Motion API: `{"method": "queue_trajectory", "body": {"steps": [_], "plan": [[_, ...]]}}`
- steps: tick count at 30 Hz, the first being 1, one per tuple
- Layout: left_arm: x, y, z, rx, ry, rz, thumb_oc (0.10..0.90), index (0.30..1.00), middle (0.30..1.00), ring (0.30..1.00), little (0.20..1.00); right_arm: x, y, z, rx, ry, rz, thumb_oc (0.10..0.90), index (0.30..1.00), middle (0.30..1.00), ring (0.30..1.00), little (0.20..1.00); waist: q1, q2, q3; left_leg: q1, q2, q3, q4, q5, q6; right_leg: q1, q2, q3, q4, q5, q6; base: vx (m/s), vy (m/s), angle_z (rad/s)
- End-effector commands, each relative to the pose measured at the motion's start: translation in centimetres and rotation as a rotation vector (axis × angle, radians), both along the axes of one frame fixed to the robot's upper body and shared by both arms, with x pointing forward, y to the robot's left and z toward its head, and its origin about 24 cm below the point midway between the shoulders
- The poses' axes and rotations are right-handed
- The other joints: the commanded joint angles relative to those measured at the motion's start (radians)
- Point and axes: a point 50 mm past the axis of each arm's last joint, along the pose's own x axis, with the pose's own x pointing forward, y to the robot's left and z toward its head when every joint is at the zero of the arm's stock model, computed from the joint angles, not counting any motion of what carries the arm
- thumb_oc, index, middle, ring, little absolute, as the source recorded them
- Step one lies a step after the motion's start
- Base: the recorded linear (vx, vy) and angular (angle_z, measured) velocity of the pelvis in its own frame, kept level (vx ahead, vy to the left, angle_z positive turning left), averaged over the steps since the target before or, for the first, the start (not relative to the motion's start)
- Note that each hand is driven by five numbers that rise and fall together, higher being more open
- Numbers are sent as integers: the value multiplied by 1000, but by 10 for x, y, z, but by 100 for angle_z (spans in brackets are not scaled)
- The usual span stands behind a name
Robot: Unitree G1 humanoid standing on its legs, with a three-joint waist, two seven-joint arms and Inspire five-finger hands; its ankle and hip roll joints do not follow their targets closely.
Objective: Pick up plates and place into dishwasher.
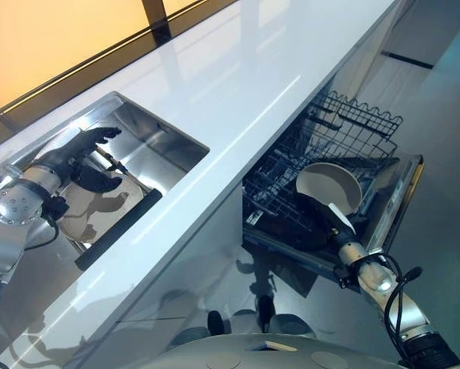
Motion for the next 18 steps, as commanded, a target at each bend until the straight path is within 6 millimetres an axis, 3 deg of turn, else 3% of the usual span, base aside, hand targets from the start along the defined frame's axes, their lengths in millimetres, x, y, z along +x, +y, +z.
{"method": "queue_trajectory", "body": {"steps": [1,9,18], "plan": [[4,31,57,166,-124,132,800,900,900,900,900,20,24,34,37,-177,121,800,900,900,900,900,4,-1,-48,-12,-63,18,16,-43,0,25,-4,5,56,-83,103,5,0,3],[2,64,46,177,13,242,800,900,900,900,900,20,26,33,32,-168,135,800,900,900,900,900,-1,9,-48,-17,-64,23,18,-43,1,15,-8,-1,63,-84,105,0,0,0],[6,82,47,217,-2,347,800,900,900,900,900,16,26,29,30,-143,145,800,900,900,900,900,-25,11,-48,-17,-59,46,10,-41,-3,13,-5,-2,60,-83,106,42,3,2]]}}
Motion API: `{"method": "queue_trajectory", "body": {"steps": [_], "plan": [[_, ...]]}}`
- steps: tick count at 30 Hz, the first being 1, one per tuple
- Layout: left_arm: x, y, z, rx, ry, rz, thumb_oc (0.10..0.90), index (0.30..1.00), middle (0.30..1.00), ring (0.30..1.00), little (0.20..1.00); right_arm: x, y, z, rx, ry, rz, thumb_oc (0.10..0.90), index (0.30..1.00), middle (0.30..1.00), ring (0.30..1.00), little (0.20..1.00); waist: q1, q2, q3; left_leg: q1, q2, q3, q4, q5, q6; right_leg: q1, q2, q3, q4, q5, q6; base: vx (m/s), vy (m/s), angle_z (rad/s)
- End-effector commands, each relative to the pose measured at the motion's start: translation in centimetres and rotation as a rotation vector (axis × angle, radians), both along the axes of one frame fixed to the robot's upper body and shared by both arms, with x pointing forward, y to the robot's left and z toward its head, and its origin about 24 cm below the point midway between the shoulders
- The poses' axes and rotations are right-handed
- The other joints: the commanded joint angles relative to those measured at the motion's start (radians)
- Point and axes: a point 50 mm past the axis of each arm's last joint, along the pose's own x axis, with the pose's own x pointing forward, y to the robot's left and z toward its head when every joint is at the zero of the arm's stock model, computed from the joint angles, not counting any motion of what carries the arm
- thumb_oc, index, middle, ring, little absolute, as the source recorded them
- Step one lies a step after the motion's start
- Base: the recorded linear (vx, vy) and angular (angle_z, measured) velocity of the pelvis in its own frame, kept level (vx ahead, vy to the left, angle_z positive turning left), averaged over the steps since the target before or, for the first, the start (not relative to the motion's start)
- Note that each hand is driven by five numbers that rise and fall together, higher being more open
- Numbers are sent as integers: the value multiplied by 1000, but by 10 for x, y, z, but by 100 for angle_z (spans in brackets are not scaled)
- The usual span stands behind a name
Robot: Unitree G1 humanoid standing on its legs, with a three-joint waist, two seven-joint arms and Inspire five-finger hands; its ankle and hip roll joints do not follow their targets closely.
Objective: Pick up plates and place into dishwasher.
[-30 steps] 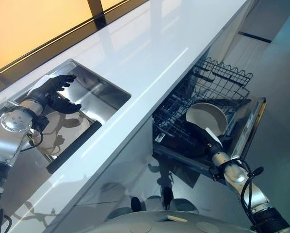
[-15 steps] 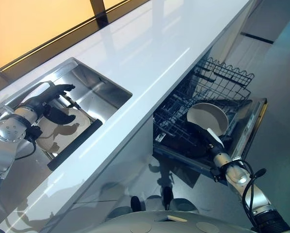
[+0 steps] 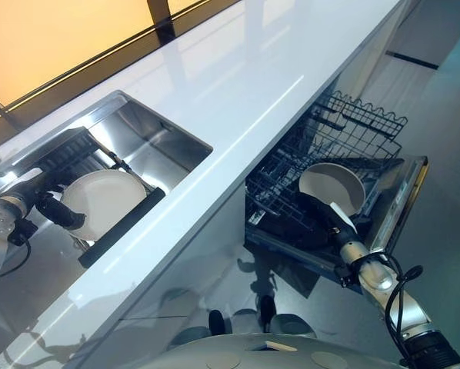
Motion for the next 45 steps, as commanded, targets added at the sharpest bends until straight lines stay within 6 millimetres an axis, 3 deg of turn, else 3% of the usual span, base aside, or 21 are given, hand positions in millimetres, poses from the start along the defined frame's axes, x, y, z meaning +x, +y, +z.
{"method": "queue_trajectory", "body": {"steps": [1,5,13,20,25,28,33,35,36,39,41,43,45], "plan": [[20,14,76,233,-199,17,800,900,900,900,900,15,28,27,43,-142,156,800,900,900,900,900,-23,5,-49,-19,-54,49,11,-41,-2,8,1,10,63,-83,105,34,3,1],[24,14,73,235,-202,25,800,900,900,900,900,14,27,26,40,-134,158,800,900,900,900,900,-33,4,-46,-20,-54,54,10,-42,-1,5,4,18,64,-83,105,43,3,0],[39,-1,58,51,-173,-7,800,900,900,900,900,13,26,22,26,-121,163,800,900,900,900,900,-57,4,-38,-20,-54,66,13,-45,4,-4,9,40,79,-91,105,42,6,-3],[46,-14,43,-40,29,-61,800,900,900,900,900,14,22,24,3,-130,162,800,900,900,900,900,-74,12,-28,-20,-56,69,16,-46,8,-9,15,63,84,-90,108,15,2,-3],[30,-10,13,-117,349,-48,800,900,900,900,900,13,17,27,-10,-139,142,800,900,900,900,900,-83,21,-17,-22,-58,74,18,-45,11,-12,13,67,81,-84,114,-16,-4,-2],[3,-8,-16,-179,645,-22,800,900,900,900,900,11,13,28,-16,-147,133,800,900,900,900,900,-83,27,-9,-20,-59,74,20,-45,12,-8,15,72,78,-82,115,-50,-5,-2],[-22,-11,-41,-218,807,0,800,900,900,900,900,11,9,32,-14,-159,128,800,900,900,900,900,-81,29,-2,-13,-57,75,21,-48,12,3,17,71,72,-85,116,-38,-12,-18],[-26,-15,-45,-272,829,-7,633,756,756,756,733,12,9,33,-15,-157,129,800,900,900,900,900,-75,29,-5,-13,-57,77,22,-46,11,8,16,66,67,-84,114,-32,-11,-3],[-27,-17,-46,-299,830,-11,630,754,754,754,730,12,9,32,-15,-157,130,800,900,900,900,900,-74,29,-5,-14,-57,76,22,-46,11,9,16,65,65,-84,114,-32,-10,-3],[-28,-21,-47,-354,805,-17,446,596,596,596,546,11,9,32,-16,-155,133,800,900,900,900,900,-68,29,-7,-16,-58,75,22,-45,10,12,16,60,60,-84,112,-33,-11,-1],[-27,-25,-46,-402,784,-31,421,575,575,575,521,10,9,31,-16,-154,134,800,900,900,900,900,-65,30,-9,-16,-58,74,21,-44,10,14,15,56,57,-83,110,-19,-8,0],[-26,-30,-44,-450,732,-48,141,335,335,335,241,10,9,30,-14,-157,130,800,900,900,900,900,-57,31,-9,-15,-58,72,21,-44,9,20,15,49,52,-82,108,-38,-15,1],[-26,-31,-42,-476,689,-48,100,300,300,300,200,9,9,30,-11,-159,130,800,900,900,900,900,-52,31,-11,-15,-57,72,21,-43,8,23,14,44,51,-83,106,0,0,0]]}}
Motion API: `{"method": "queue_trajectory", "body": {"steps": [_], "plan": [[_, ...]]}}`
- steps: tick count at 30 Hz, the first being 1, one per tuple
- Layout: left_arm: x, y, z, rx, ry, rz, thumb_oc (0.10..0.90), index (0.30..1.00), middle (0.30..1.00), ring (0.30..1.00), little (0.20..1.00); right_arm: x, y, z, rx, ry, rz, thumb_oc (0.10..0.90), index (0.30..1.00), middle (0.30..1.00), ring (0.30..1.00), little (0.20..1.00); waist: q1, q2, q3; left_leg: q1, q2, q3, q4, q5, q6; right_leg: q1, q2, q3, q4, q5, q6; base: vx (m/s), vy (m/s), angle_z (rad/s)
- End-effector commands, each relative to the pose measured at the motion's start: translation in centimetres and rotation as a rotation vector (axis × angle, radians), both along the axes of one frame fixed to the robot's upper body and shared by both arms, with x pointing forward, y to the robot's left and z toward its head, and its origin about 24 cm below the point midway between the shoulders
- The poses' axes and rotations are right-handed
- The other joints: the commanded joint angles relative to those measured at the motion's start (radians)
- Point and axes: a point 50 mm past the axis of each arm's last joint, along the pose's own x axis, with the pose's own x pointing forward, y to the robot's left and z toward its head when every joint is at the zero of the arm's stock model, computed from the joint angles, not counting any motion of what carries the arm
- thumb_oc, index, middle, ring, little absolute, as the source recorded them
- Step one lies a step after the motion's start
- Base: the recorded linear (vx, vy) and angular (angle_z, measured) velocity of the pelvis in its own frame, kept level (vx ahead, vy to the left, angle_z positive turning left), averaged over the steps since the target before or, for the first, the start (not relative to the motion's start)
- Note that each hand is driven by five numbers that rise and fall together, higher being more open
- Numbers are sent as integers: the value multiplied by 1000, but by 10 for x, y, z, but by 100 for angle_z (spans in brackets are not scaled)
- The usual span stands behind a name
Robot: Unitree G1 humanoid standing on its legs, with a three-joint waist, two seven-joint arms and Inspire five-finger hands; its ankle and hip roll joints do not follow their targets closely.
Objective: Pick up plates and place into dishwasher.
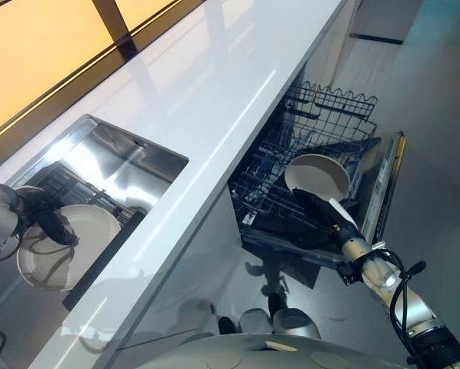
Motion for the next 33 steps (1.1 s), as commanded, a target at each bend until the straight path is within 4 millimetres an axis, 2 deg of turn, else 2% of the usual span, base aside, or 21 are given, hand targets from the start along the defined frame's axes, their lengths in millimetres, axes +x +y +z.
{"method": "queue_trajectory", "body": {"steps": [1,7,16,22,23,27,30,33], "plan": [[-24,-28,-47,-357,172,-51,100,300,300,300,200,6,11,23,40,-130,72,800,900,900,900,900,44,-22,-19,-52,-54,23,16,-25,6,10,10,-5,51,-85,106,0,0,0],[-21,-27,-36,-328,29,-59,100,300,300,300,200,7,11,24,46,-142,61,800,900,900,900,900,62,-21,-25,-56,-55,11,17,-22,4,13,8,-21,50,-87,101,-15,-4,0],[-7,-16,-8,-219,-186,-72,100,300,300,300,200,13,12,34,60,-213,48,800,900,900,900,900,83,-22,-42,-56,-56,-4,16,-19,1,20,4,-42,53,-92,96,-8,9,6],[-1,7,18,-6,-405,-37,100,300,300,300,200,32,1,89,91,-507,-86,800,900,900,900,900,93,-28,-46,-51,-55,-13,16,-25,3,20,5,-43,61,-97,92,-1,22,7],[0,9,21,11,-422,-32,100,300,300,300,200,33,0,94,93,-522,-92,800,900,900,900,900,93,-28,-47,-51,-55,-14,16,-26,3,20,5,-42,62,-98,92,1,25,4],[7,21,54,183,-630,-25,100,300,300,300,200,39,-7,137,80,-733,-138,800,900,900,900,900,95,-34,-52,-50,-55,-17,14,-30,3,17,7,-36,68,-103,90,0,25,0],[16,17,85,270,-772,-63,100,300,300,300,200,41,-15,167,39,-884,-165,800,900,900,900,900,96,-39,-62,-50,-56,-19,14,-34,4,13,8,-27,76,-110,88,5,22,0],[21,10,108,359,-914,-100,100,300,300,300,200,39,-24,187,-24,-1000,-195,800,900,900,900,900,100,-46,-68,-56,-54,-17,17,-29,4,5,10,-18,84,-104,84,0,0,0]]}}
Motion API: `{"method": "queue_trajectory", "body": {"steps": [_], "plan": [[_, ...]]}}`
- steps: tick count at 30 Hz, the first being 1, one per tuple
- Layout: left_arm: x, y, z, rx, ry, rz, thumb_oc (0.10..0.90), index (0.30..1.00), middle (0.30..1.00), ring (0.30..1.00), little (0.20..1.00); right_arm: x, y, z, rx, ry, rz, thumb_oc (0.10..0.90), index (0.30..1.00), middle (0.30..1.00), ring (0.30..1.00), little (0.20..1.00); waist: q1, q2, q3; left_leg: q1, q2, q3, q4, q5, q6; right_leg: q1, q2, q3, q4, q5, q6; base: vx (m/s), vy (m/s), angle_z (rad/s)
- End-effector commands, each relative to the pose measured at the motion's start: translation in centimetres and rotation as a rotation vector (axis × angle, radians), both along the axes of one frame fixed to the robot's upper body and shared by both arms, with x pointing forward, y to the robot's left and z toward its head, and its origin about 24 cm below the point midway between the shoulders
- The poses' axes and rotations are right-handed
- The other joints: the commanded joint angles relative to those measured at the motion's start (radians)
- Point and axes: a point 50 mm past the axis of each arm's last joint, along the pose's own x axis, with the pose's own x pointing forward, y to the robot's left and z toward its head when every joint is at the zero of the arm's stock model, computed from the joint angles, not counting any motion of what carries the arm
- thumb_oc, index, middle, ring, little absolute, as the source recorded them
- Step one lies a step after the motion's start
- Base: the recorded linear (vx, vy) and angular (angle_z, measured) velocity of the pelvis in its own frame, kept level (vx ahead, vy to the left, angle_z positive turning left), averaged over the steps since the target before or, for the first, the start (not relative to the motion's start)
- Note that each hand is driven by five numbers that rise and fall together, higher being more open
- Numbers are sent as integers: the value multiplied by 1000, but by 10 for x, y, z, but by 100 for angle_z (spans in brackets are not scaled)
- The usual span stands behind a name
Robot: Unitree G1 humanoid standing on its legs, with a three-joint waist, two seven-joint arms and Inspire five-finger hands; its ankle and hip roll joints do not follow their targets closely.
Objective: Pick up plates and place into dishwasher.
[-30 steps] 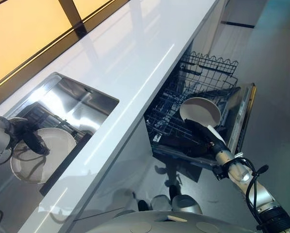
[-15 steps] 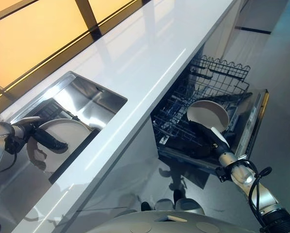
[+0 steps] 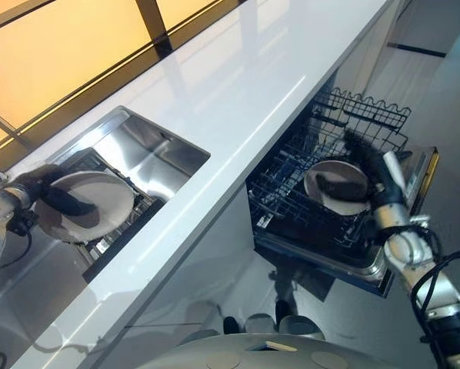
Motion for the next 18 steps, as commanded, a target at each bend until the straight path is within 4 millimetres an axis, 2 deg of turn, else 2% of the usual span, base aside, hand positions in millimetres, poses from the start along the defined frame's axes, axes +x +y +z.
{"method": "queue_trajectory", "body": {"steps": [1,6,9,13,17,18], "plan": [[6,12,107,297,-436,50,100,300,300,300,200,1,9,90,-125,-463,55,800,900,900,900,900,9,-57,-58,-45,-56,24,19,-33,2,-1,11,16,83,-101,81,0,0,0],[-11,-12,146,443,-764,0,100,300,300,300,200,-12,-7,120,-190,-617,-30,800,900,900,900,900,27,-74,-71,-39,-58,18,16,-38,0,6,10,13,74,-97,80,6,0,5],[-23,-31,157,515,-955,-59,100,300,300,300,200,-17,0,133,-211,-650,64,800,900,900,900,900,38,-86,-79,-37,-58,11,14,-40,-5,10,6,9,68,-94,80,0,0,0],[-28,-52,163,510,-1090,-152,100,300,300,300,200,-10,15,137,-244,-561,222,800,900,900,900,900,48,-96,-89,-39,-58,5,12,-38,-12,10,2,-2,67,-92,80,-1,-11,4],[-27,-83,162,450,-1190,-299,100,300,300,300,200,5,35,129,-295,-412,356,800,900,900,900,900,63,-110,-102,-41,-53,5,11,-35,-19,10,-5,-20,67,-91,81,-10,-25,8],[-27,-85,161,444,-1192,-311,100,300,300,300,200,5,37,129,-296,-404,367,800,900,900,900,900,64,-111,-103,-41,-52,5,10,-35,-19,10,-6,-21,67,-91,81,-7,-33,9]]}}
